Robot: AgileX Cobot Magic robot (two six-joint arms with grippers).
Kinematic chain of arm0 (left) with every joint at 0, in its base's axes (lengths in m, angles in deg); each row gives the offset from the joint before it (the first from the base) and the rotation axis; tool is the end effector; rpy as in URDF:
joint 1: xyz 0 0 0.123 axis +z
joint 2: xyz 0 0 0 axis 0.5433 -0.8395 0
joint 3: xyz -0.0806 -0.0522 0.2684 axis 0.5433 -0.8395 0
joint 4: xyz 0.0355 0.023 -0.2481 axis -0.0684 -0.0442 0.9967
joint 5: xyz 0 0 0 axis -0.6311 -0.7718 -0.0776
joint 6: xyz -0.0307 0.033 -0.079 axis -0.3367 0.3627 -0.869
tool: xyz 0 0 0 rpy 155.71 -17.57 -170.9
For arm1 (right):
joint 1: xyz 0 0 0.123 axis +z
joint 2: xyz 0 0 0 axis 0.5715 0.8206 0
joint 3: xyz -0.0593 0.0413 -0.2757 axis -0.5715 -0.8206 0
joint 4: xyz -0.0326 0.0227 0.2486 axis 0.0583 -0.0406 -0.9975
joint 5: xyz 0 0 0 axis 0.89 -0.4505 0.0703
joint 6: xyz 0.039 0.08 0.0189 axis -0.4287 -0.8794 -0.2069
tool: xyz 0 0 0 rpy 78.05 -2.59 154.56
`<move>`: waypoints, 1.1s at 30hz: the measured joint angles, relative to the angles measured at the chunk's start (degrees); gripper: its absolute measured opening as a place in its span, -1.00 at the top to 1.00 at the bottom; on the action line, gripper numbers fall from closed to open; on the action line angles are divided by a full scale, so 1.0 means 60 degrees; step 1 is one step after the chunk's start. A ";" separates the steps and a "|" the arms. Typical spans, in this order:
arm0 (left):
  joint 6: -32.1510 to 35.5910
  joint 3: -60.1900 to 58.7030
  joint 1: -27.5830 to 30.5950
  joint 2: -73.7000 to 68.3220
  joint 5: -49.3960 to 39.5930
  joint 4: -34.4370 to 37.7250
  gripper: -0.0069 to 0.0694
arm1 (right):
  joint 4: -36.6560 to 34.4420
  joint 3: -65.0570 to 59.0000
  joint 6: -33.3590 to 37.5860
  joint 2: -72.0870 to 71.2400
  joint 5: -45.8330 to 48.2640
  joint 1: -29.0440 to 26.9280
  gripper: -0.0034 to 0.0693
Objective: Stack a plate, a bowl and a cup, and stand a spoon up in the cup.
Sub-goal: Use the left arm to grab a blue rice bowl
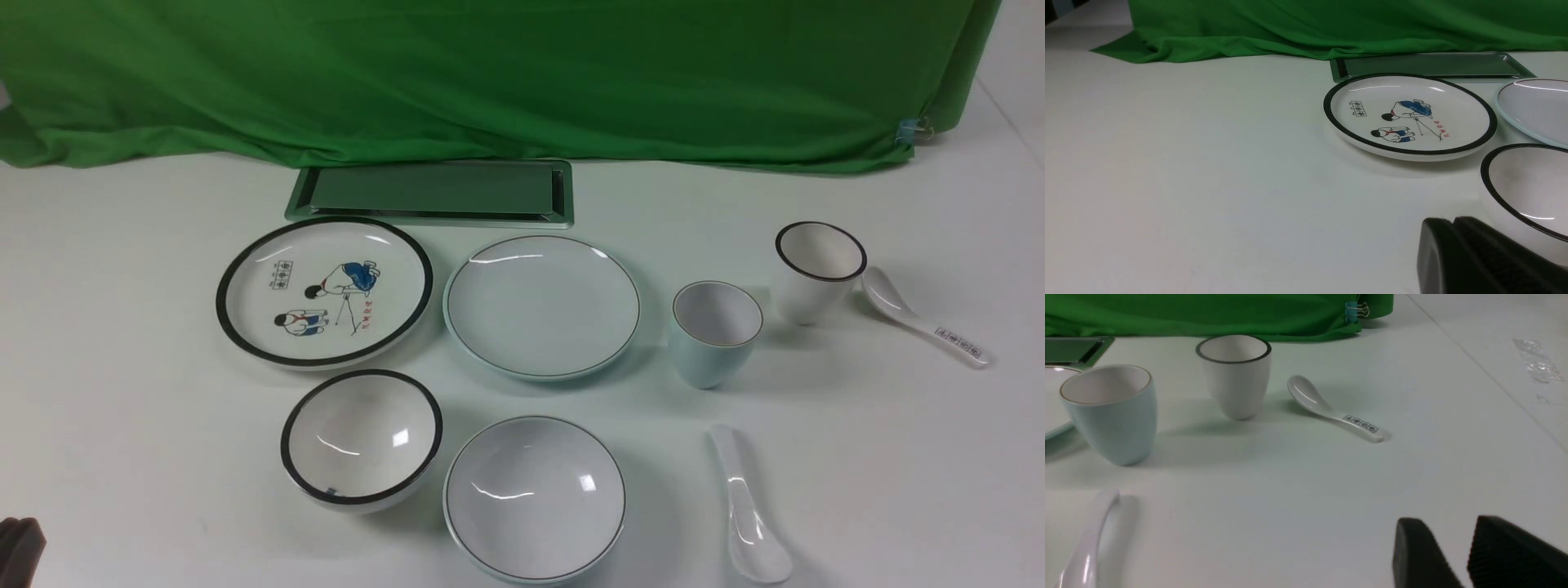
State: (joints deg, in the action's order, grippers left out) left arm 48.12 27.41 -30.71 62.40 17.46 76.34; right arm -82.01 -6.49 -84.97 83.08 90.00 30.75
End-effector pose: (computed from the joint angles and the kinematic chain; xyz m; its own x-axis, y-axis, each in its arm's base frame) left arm 0.0558 0.0006 0.1897 -0.1534 0.0069 -0.9881 -0.0201 0.9997 0.0101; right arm 0.0558 -0.0040 0.1903 -0.1372 0.0402 -0.9897 0.0759 0.9967 0.0300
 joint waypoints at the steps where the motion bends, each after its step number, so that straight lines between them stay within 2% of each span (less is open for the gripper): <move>1: 0.0000 0.0000 0.0000 0.0000 0.0000 0.0000 0.89 | 0.0000 0.0000 0.0000 0.0000 0.0000 0.0000 0.24; 16: 0.0000 0.0000 0.0000 0.0000 0.0000 -0.0013 0.89 | 0.0000 0.0000 -0.0011 0.0000 0.0000 0.0000 0.24; 18: -0.0389 0.0000 0.0000 0.0000 0.0150 0.0362 0.89 | -0.0185 0.0000 -0.0564 0.0000 0.0000 0.0000 0.24; 20: -0.1603 0.0000 0.0000 0.0000 0.0387 0.2108 0.89 | -0.0856 0.0000 -0.2218 0.0000 0.0000 0.0000 0.24; 21: -0.2374 0.0000 0.0000 0.0000 0.0494 0.3480 0.89 | -0.1395 0.0000 -0.3591 0.0000 0.0000 0.0000 0.24; 22: -0.2522 0.0000 0.0000 0.0000 0.0512 0.3705 0.89 | -0.1615 0.0000 -0.3848 0.0000 0.0000 0.0000 0.24; 23: -0.3455 0.0000 0.0000 0.0000 0.0596 0.4936 0.89 | -0.2199 0.0000 -0.5535 0.0000 0.0000 0.0000 0.24; 24: -0.3764 0.0000 0.0000 0.0000 0.0612 0.5453 0.89 | -0.2256 0.0000 -0.5960 0.0000 0.0000 0.0000 0.24; 25: -0.4274 0.0000 0.0000 0.0000 0.0737 0.6491 0.89 | -0.2487 0.0000 -0.7419 0.0000 0.0000 0.0000 0.24; 28: -0.4570 0.0000 0.0000 0.0000 0.1036 0.7000 0.89 | -0.2421 0.0000 -0.8183 0.0000 0.0000 0.0000 0.24; 33: -0.4623 0.0000 0.0000 0.0000 0.1548 0.7216 0.89 | -0.1884 0.0000 -0.8165 0.0000 0.0000 0.0000 0.24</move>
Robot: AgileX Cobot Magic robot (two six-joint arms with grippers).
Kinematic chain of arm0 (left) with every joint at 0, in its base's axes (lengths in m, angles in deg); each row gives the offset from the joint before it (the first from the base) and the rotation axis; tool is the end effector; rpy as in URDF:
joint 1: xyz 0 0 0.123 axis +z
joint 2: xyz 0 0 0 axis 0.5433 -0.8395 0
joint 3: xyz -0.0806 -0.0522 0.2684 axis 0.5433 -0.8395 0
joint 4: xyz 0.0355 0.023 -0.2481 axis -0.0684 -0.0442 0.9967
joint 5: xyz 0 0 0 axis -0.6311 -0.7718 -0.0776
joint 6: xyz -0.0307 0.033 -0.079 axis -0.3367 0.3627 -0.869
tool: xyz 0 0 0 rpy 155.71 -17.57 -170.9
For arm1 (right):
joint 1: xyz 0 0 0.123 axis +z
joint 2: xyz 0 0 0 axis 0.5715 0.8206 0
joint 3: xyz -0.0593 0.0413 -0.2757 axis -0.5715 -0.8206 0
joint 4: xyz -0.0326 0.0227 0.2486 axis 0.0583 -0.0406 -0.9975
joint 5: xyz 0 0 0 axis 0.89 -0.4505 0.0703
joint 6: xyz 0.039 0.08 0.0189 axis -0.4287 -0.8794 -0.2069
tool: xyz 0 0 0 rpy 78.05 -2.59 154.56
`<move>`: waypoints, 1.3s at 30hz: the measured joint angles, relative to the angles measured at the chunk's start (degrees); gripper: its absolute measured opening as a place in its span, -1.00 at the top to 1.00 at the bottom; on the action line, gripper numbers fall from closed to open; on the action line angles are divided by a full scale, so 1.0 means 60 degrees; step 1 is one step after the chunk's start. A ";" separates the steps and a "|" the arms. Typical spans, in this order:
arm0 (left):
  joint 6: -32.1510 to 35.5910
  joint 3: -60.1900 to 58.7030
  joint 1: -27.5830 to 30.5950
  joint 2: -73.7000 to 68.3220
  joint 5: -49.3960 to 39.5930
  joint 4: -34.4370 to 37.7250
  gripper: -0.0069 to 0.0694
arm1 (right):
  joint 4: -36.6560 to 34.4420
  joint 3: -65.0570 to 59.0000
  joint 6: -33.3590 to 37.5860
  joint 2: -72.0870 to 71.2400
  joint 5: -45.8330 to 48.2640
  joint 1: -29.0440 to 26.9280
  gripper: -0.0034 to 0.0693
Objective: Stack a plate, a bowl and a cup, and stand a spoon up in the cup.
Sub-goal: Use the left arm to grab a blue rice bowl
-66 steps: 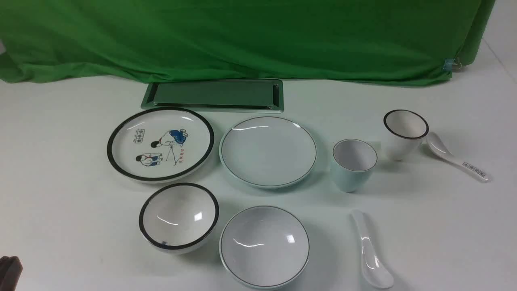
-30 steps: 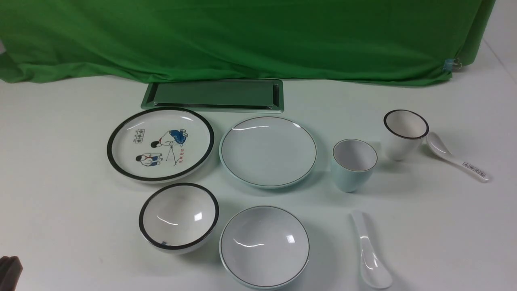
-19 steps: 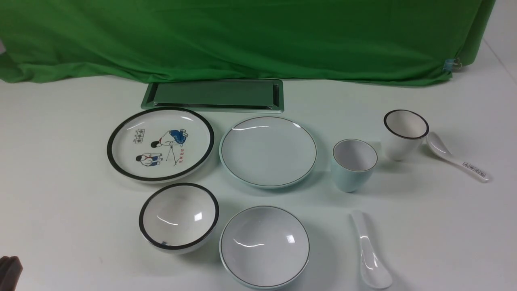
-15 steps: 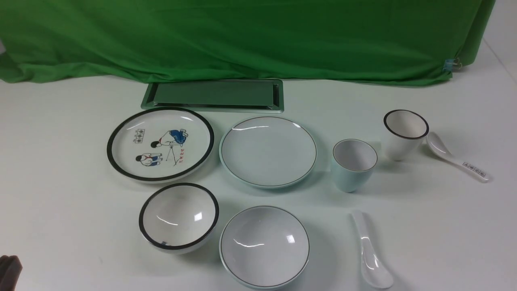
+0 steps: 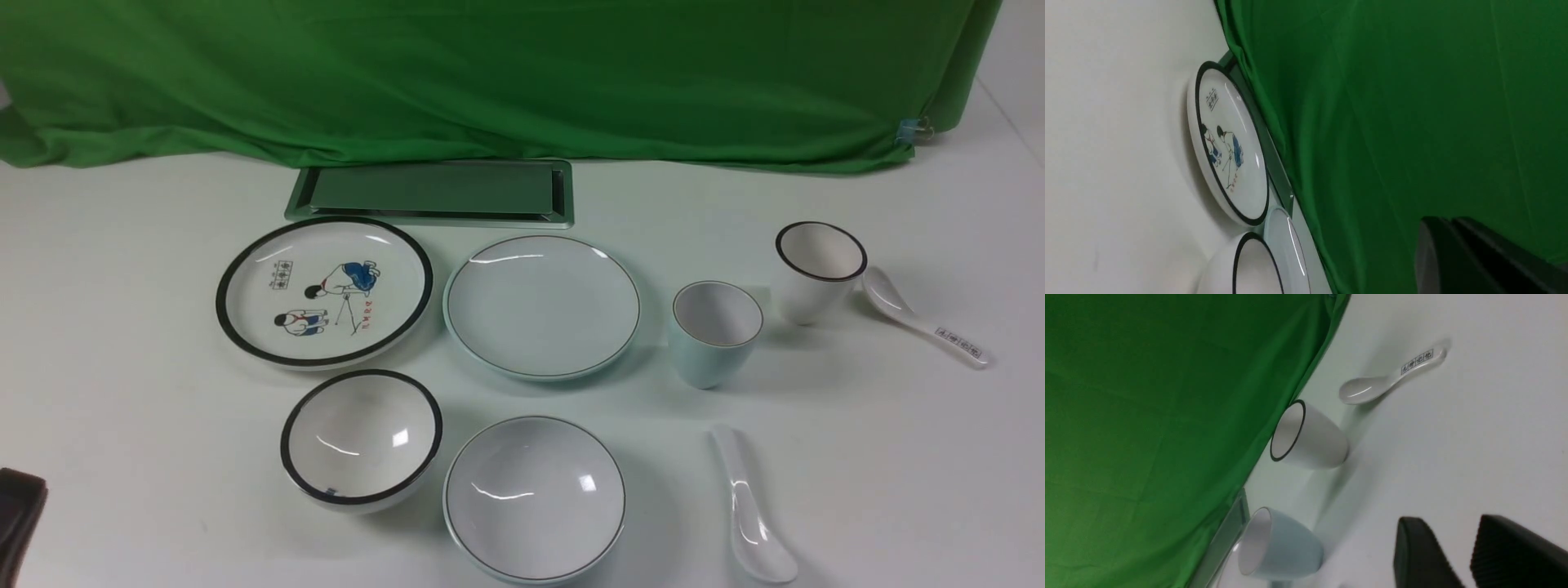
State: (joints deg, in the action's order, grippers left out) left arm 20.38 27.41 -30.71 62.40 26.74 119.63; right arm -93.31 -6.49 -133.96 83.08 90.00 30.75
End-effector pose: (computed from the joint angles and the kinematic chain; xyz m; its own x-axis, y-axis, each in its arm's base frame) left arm 0.0568 -0.0026 0.2065 -0.0026 -0.9412 -0.3378 0.0331 0.3376 -0.9407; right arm 0.0561 -0.0001 0.1907 -0.0380 0.8852 -0.4637 0.1333 0.4643 0.8756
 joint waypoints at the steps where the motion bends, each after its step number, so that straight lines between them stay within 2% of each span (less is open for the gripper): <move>1: 0.0185 0.0000 0.0000 0.0000 0.0027 0.0007 0.89 | 0.0019 0.0000 0.0031 0.0000 -0.0010 0.0000 0.24; 4: 0.1304 0.0298 0.0000 0.0004 -0.0161 -0.0164 0.89 | 0.0041 0.0000 0.0340 0.0000 -0.0335 0.0000 0.24; 7: 0.2673 0.1412 0.0000 -0.0035 -0.0843 -0.0845 0.89 | 0.0079 0.0000 0.1569 0.0004 -0.1087 0.0000 0.28; 8: 0.2723 0.1500 0.0000 -0.0060 -0.0905 -0.0918 0.89 | 0.0079 0.0000 0.1684 0.0004 -0.1121 0.0000 0.29; 10: 0.3086 0.2551 0.0000 -0.0807 -0.1852 -0.1879 0.89 | 0.0090 0.0327 0.3094 0.0337 -0.1114 0.0000 0.46; 11: 0.3119 0.2720 0.0000 -0.0902 -0.2041 -0.2043 0.89 | 0.0090 0.0433 0.3354 0.0388 -0.1095 0.0000 0.50; 13: 0.3477 0.3849 0.0000 -0.2565 -0.3373 -0.3103 0.89 | 0.0109 0.1348 0.5085 0.1266 -0.0847 0.0000 0.77; 15: 0.4177 0.4714 0.0000 -0.3640 -0.4351 -0.3628 0.89 | 0.0109 0.2157 0.6405 0.2083 -0.0530 0.0000 0.85; 17: 0.5449 0.5891 0.0000 -0.5128 -0.5540 -0.4072 0.89 | 0.0109 0.3296 0.8020 0.3199 0.0070 0.0000 0.87; 18: 0.5449 0.5891 0.0000 -0.5128 -0.5540 -0.4072 0.89 | 0.0109 0.3407 0.8020 0.3300 0.0070 0.0000 0.87; 20: 0.6813 0.7409 0.0000 -0.6897 -0.7436 -0.4478 0.89 | 0.0116 0.4819 0.9575 0.4578 0.1087 0.0011 0.87; 21: 0.6873 0.7509 -0.0016 -0.7012 -0.7435 -0.4504 0.89 | 0.0116 0.4921 0.9649 0.4666 0.1169 0.0020 0.87; 22: 0.7175 0.8155 -0.0119 -0.7863 -0.8198 -0.4632 0.89 | 0.0126 0.5598 0.9995 0.5242 0.1701 0.0152 0.87; 24: 0.7378 0.8904 -0.0392 -0.8708 -0.8820 -0.4735 0.89 | 0.0126 0.6421 1.0248 0.5955 0.2428 0.0495 0.87; 27: 0.7779 0.9791 -0.1295 -1.0084 -0.9656 -0.4836 0.89 | 0.0126 0.7416 1.0830 0.7142 0.4048 0.1320 0.87; 28: 0.7794 0.9836 -0.1295 -1.0087 -0.9703 -0.4858 0.89 | 0.0126 0.7468 1.0857 0.7142 0.4146 0.1373 0.87; 29: 0.7935 1.0210 -0.1936 -1.0730 -0.9956 -0.4972 0.89 | 0.0126 0.7851 1.1025 0.7778 0.4970 0.1829 0.87; 32: 0.8092 1.0554 -0.2761 -1.1353 -1.0029 -0.5104 0.89 | 0.0126 0.8150 1.1216 0.8487 0.5704 0.2416 0.87; 33: 0.8150 1.0771 -0.3407 -1.1742 -0.9962 -0.5250 0.89 | 0.0126 0.8282 1.1351 0.8969 0.6113 0.2831 0.87; 36: 0.7711 1.1292 -0.4826 -1.2634 -0.9524 -0.5820 0.89 | 0.0126 0.8386 1.1469 0.9957 0.6612 0.3703 0.87; 37: 0.7711 1.1335 -0.4826 -1.2693 -0.9524 -0.5870 0.89 | 0.0126 0.8386 1.1469 0.9957 0.6612 0.3752 0.87; 39: 0.6690 1.1932 -0.5587 -1.3490 -0.9108 -0.6588 0.89 | 0.0126 0.8393 1.1555 1.0557 0.6752 0.4311 0.87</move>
State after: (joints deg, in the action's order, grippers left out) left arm 60.52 99.01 -64.23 -18.55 -27.90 80.11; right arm -92.56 43.87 -64.63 146.42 130.51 56.62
